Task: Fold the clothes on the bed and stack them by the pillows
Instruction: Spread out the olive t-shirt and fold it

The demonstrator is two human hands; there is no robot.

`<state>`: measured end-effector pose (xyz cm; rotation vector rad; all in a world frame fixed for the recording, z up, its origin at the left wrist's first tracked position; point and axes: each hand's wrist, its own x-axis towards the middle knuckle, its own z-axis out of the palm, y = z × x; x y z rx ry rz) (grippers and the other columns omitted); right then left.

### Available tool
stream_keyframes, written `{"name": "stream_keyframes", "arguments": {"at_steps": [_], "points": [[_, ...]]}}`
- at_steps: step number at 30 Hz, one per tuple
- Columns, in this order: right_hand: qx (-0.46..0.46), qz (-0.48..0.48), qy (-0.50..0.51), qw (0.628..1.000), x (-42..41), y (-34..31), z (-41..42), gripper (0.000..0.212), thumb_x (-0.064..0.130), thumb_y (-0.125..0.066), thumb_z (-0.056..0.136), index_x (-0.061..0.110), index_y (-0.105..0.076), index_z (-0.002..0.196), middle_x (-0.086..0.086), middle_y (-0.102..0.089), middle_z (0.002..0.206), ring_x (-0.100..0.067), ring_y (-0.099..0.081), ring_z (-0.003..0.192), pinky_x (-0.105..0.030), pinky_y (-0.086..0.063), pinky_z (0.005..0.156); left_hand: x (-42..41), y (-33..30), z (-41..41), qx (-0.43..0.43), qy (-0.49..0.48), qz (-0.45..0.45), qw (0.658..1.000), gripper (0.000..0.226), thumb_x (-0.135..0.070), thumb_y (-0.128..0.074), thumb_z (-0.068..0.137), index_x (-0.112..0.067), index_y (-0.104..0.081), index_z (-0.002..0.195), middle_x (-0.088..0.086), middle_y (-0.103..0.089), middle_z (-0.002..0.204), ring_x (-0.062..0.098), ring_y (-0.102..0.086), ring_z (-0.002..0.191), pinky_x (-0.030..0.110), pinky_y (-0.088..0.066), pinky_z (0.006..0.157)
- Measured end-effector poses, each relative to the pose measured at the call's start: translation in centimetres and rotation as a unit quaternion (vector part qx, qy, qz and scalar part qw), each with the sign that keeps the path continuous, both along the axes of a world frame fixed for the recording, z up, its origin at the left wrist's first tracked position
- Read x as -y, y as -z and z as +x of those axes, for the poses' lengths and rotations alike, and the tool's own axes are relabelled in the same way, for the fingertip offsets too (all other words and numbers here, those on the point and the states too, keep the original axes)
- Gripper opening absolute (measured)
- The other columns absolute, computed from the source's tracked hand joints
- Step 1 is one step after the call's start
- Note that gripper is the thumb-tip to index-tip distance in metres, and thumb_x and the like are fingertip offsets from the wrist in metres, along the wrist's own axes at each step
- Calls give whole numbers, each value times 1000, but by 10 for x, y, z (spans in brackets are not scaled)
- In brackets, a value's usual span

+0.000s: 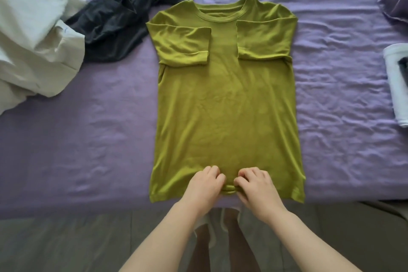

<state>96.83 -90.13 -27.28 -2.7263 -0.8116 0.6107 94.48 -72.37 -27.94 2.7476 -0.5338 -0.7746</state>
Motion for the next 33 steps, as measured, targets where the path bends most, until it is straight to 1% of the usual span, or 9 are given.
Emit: {"name": "stream_keyframes", "arguments": {"at_steps": [3, 6, 10, 14, 19, 22, 26, 29, 33], "points": [[-34, 6, 29, 999, -3, -6, 12, 14, 24, -71, 73, 20, -64, 85, 3, -64, 86, -23, -60, 80, -33, -43, 67, -1, -7, 6, -34, -99, -26, 994, 22, -16, -48, 88, -11, -58, 107, 10, -54, 105, 31, -53, 96, 40, -42, 74], [-114, 23, 115, 987, -6, -13, 37, 16, 31, -49, 91, 21, -52, 103, -2, -65, 93, -28, -59, 88, -34, -39, 68, -5, -19, 22, -73, -234, -66, 967, 23, -22, -44, 91, -20, -51, 113, 4, -58, 111, 28, -55, 103, 39, -43, 83], [-37, 35, 123, 991, -11, -30, 77, 24, 41, -43, 96, 22, -50, 109, 2, -63, 101, -26, -62, 91, -35, -43, 64, -18, -40, 58, -46, -326, -76, 941, 19, -34, -41, 97, -23, -47, 111, 2, -62, 108, 28, -59, 98, 37, -44, 74], [21, 6, 53, 998, -11, -51, 127, 25, 37, -45, 93, 19, -50, 111, -1, -57, 103, -28, -61, 87, -38, -44, 62, -41, -63, 101, -6, -349, -53, 936, 35, -53, -57, 87, -22, -49, 102, -2, -61, 95, 22, -58, 89, 31, -37, 65], [45, 31, 33, 998, -12, -70, 188, 35, 20, -55, 82, 16, -50, 116, -4, -52, 108, -32, -58, 85, -36, -40, 59, -62, -81, 154, 7, -347, -120, 930, 25, -20, -66, 86, -14, -54, 107, 3, -55, 103, 22, -53, 96, 30, -40, 77], [-26, 108, 101, 989, -10, -72, 221, 24, 14, -57, 85, 18, -60, 108, -1, -61, 101, -22, -58, 91, -34, -45, 71, -73, -87, 183, 19, -378, -139, 915, 14, -16, -67, 86, -15, -64, 99, -4, -57, 91, 17, -55, 87, 20, -33, 66], [-160, 255, 254, 919, -11, -74, 251, 13, 14, -62, 88, 22, -67, 98, 4, -64, 85, -11, -55, 80, -23, -41, 73, -81, -91, 211, 0, -434, -211, 876, 11, -25, -64, 89, -20, -69, 98, -7, -62, 80, 8, -52, 74, 19, -35, 63], [-193, 290, 275, 896, -18, -77, 264, 6, 19, -61, 90, 24, -65, 88, 2, -62, 81, -11, -52, 77, -28, -40, 73, -86, -91, 228, -6, -439, -234, 867, 13, -30, -56, 95, -20, -63, 98, -10, -57, 79, 8, -50, 76, 22, -33, 65], [-177, 294, 319, 884, -28, -81, 284, 15, 29, -63, 88, 17, -63, 79, 0, -57, 72, -13, -49, 70, -32, -39, 68, -97, -90, 254, -6, -431, -243, 869, 27, -38, -53, 95, -12, -60, 87, 5, -61, 78, 21, -53, 74, 31, -39, 64]]}}
